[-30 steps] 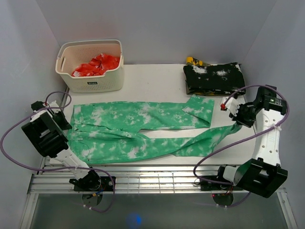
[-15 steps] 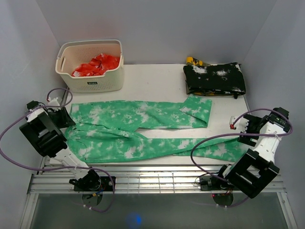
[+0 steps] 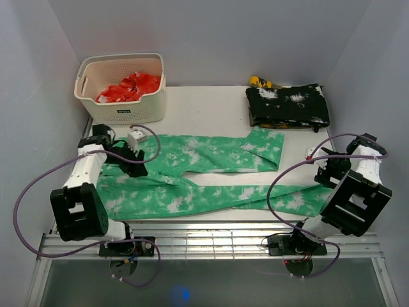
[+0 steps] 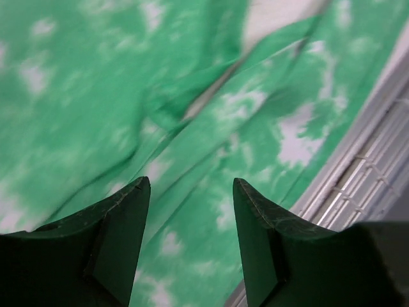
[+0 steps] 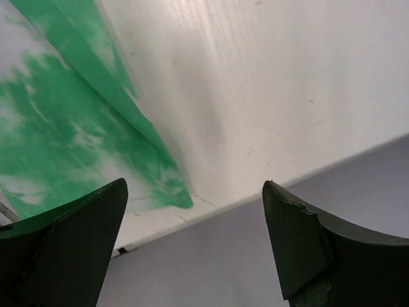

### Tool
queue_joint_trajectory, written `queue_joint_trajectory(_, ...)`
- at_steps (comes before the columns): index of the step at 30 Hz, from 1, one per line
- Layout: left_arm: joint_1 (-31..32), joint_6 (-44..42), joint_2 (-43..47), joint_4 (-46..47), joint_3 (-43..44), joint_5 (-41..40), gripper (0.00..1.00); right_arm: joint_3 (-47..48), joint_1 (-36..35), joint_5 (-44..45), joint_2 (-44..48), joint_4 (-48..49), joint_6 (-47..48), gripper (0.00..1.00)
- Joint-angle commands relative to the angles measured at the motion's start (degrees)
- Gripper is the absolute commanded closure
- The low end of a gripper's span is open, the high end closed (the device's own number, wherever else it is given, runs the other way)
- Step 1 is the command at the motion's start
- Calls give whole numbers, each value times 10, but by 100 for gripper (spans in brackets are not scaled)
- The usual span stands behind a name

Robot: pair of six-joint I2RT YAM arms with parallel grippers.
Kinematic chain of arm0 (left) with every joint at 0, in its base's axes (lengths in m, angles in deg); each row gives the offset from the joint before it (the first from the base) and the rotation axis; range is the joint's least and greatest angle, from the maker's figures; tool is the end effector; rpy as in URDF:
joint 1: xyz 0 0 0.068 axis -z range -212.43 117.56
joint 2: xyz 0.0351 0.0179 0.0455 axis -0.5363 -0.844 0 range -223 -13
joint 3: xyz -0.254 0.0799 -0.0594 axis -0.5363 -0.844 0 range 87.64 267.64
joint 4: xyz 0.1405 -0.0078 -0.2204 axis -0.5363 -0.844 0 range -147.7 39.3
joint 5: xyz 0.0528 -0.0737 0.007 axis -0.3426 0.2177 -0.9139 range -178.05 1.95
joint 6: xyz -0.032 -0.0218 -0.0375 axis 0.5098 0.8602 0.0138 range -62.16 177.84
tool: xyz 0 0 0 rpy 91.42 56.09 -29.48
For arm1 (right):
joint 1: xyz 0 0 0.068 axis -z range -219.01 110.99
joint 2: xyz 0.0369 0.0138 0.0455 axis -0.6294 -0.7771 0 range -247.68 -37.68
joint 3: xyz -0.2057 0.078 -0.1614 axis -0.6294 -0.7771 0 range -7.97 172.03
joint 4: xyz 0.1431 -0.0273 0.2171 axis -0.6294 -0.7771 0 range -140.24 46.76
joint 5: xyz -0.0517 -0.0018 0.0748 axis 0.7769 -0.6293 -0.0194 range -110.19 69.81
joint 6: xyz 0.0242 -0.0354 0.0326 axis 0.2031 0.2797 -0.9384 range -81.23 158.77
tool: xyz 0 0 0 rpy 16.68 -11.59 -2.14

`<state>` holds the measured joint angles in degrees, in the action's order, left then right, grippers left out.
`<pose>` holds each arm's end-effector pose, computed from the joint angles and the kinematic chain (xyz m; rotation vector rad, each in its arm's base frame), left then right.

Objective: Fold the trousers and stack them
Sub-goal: Flatten the trousers out

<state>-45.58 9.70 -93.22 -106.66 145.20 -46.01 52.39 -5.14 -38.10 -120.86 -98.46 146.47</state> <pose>0.2433 0.0324 0.2362 0.8476 2.3688 -0.7038 0.2221 -0.1358 0.2304 -1.7042 2.1920 -0.1305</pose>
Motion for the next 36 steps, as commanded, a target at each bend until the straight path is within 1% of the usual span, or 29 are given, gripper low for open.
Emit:
queue_joint_trajectory(1, 145, 8, 20, -32, 4, 38, 35, -30, -18, 11, -22, 34, -12, 9)
queue_joint_trajectory(3, 209, 57, 18, -1, 0, 22, 37, -28, -21, 8, -43, 32, -14, 9)
queue_joint_trajectory(4, 265, 67, 18, 12, -4, 13, 37, -26, -23, 6, -51, 25, -14, 8)
queue_joint_trajectory(6, 314, 105, 16, 59, -17, -19, 40, -30, -28, 9, -70, 24, -21, 7)
queue_joint_trajectory(7, 342, 112, 13, 73, -19, -17, 41, -32, -34, 11, -76, 25, -24, 3)
queue_joint_trajectory(8, 353, 113, 9, 81, -18, -8, 43, -39, -37, 18, -83, 26, -27, 0)
queue_joint_trajectory(9, 364, 117, -5, 82, -14, -3, 44, -43, -40, 21, -87, 26, -29, 1)
queue_joint_trajectory(11, 415, 114, -25, 71, -15, 14, 44, -60, -49, 37, -87, 24, -30, 14)
queue_joint_trajectory(13, 445, 110, -32, 70, -33, 10, 42, -88, -51, 52, -80, 43, -27, 20)
queue_joint_trajectory(14, 476, 108, -33, 81, -44, -8, 41, -97, -52, 66, -74, 58, -19, 26)
queue_joint_trajectory(15, 492, 110, -32, 90, -55, -22, 41, -112, -52, 74, -73, 66, -17, 28)
queue_joint_trajectory(16, 521, 112, -27, 107, -78, -53, 41, -117, -52, 84, -72, 70, -18, 34)
queue_joint_trajectory(17, 532, 112, -26, 114, -88, -67, 41, -118, -52, 87, -73, 71, -20, 41)
queue_joint_trajectory(19, 572, 117, -28, 136, -118, -119, 42, -117, -51, 95, -74, 71, -27, 48)
queue_joint_trajectory(20, 610, 136, -48, 172, -148, -176, 46, -112, -51, 103, -78, 73, -37, 59)
queue_joint_trajectory(21, 619, 147, -58, 193, -159, -191, 50, -112, -51, 109, -78, 72, -39, 63)
queue_joint_trajectory(22, 621, 153, -63, 212, -162, -215, 57, -113, -51, 113, -76, 73, -40, 71)
queue_joint_trajectory(23, 621, 162, -72, 227, -165, -235, 67, -111, -52, 116, -74, 73, -44, 83)
queue_joint_trajectory(24, 621, 171, -74, 238, -168, -251, 77, -110, -51, 116, -71, 72, -49, 92)
queue_joint_trajectory(25, 620, 179, -66, 242, -168, -260, 81, -102, -51, 116, -67, 73, -50, 92)
queue_joint_trajectory(27, 615, 195, -46, 252, -167, -267, 96, -69, -51, 108, -63, 73, -58, 92)
queue_joint_trajectory(28, 604, 199, -41, 253, -163, -267, 100, -41, -51, 98, -66, 73, -67, 92)
queue_joint_trajectory(29, 598, 202, -29, 253, -162, -266, 100, -25, -51, 86, -73, 74, -80, 92)
queue_joint_trajectory(31, 552, 207, -18, 247, -144, -257, 100, 53, -52, 64, -83, 64, -103, 92)
queue_joint_trajectory(32, 552, 207, -15, 242, -144, -247, 100, 54, -52, 56, -86, 57, -109, 92)
queue_joint_trajectory(33, 518, 207, -13, 233, -126, -235, 100, 96, -52, 47, -87, 51, -116, 92)
queue_joint_trajectory(34, 498, 204, -1, 219, -118, -198, 100, 116, -52, 26, -87, 41, -125, 92)
queue_joint_trajectory(36, 453, 204, 15, 213, -104, -174, 100, 173, -52, 4, -81, 12, -128, 92)
